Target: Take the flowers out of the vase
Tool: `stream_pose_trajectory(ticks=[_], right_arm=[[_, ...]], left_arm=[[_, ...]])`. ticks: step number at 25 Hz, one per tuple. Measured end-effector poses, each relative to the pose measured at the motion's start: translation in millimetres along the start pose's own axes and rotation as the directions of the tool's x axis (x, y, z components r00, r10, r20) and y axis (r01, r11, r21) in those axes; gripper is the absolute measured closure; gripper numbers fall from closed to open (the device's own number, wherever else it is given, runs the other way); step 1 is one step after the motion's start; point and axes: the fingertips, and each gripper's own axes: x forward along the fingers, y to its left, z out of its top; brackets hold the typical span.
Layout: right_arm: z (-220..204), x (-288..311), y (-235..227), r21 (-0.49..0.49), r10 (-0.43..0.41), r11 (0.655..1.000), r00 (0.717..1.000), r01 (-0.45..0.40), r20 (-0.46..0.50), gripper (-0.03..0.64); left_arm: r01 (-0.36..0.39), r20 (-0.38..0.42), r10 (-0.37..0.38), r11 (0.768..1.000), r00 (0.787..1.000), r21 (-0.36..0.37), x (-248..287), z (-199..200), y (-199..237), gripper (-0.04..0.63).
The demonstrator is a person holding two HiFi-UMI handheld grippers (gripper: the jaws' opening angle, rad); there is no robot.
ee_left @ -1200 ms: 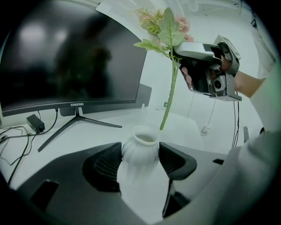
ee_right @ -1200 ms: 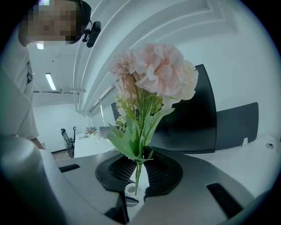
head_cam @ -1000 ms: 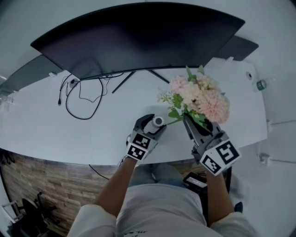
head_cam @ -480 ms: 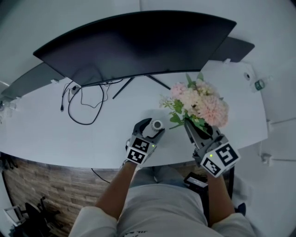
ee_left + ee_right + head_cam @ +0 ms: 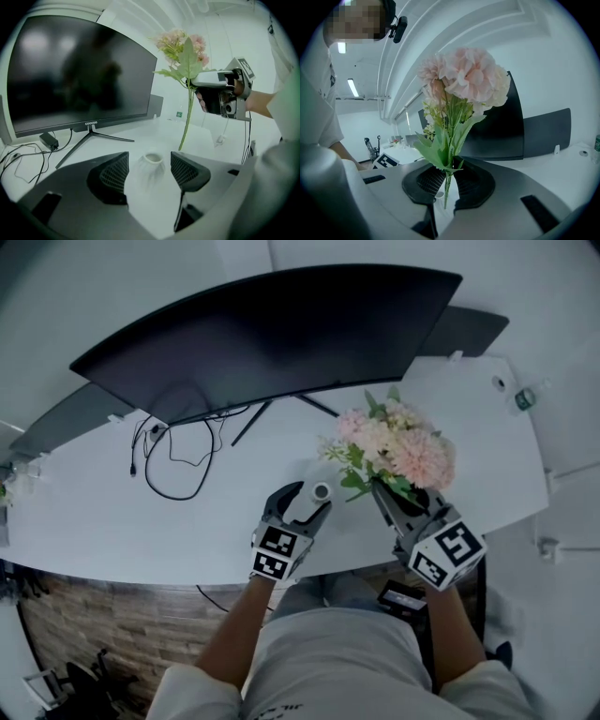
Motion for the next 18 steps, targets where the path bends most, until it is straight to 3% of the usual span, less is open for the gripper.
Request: stream_pose_trajectory(ticks=[9,18], right_arm=[[9.3,-0.7,6.9,-0.014,0.016,1.0,1.0,-0.016,0.006,0.551],[11.1,4.5,20.1,-0.021,0.041,0.999,0.999,-0.041,0.002,0.549]], left_arm=[[-0.045,0.041,0.046,0.999,0.998,-0.023,-29.4,24.9,2.4,0.392],[-0.068,0.1,0.072,0.997,0.992,-0.044,-51.9,64.4,-1.0,0.55]])
